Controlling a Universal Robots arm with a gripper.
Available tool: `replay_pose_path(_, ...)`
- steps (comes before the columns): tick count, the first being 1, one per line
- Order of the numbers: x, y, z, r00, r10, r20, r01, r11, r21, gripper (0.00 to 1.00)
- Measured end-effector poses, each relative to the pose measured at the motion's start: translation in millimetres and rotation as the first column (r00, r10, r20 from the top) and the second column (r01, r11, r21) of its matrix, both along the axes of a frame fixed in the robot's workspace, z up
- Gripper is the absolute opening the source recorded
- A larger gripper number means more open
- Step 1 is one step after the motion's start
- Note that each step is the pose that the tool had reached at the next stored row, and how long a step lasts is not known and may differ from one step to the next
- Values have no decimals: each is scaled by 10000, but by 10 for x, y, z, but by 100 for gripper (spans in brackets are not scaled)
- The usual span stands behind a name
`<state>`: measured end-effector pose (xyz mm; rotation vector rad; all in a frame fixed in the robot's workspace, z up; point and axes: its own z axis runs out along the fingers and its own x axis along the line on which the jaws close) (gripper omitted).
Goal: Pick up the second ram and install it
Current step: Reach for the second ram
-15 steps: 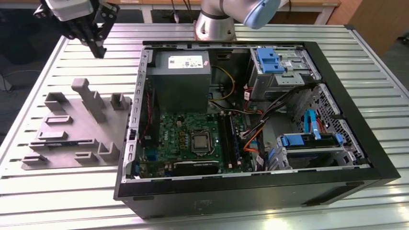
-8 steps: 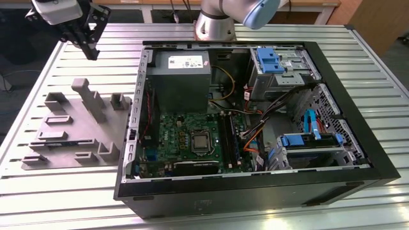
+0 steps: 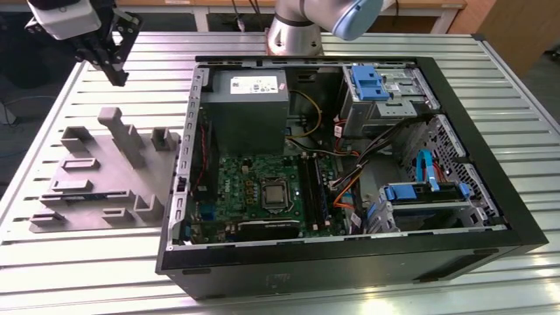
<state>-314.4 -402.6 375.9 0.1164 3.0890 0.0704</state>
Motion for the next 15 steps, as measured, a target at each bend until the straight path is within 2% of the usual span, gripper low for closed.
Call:
replay_pose_path(8, -100, -47, -57, 10000, 1, 0, -1, 10000, 0, 11)
replay_pose_path(15, -129, -132, -99, 10000, 0, 1, 0, 10000, 0, 11)
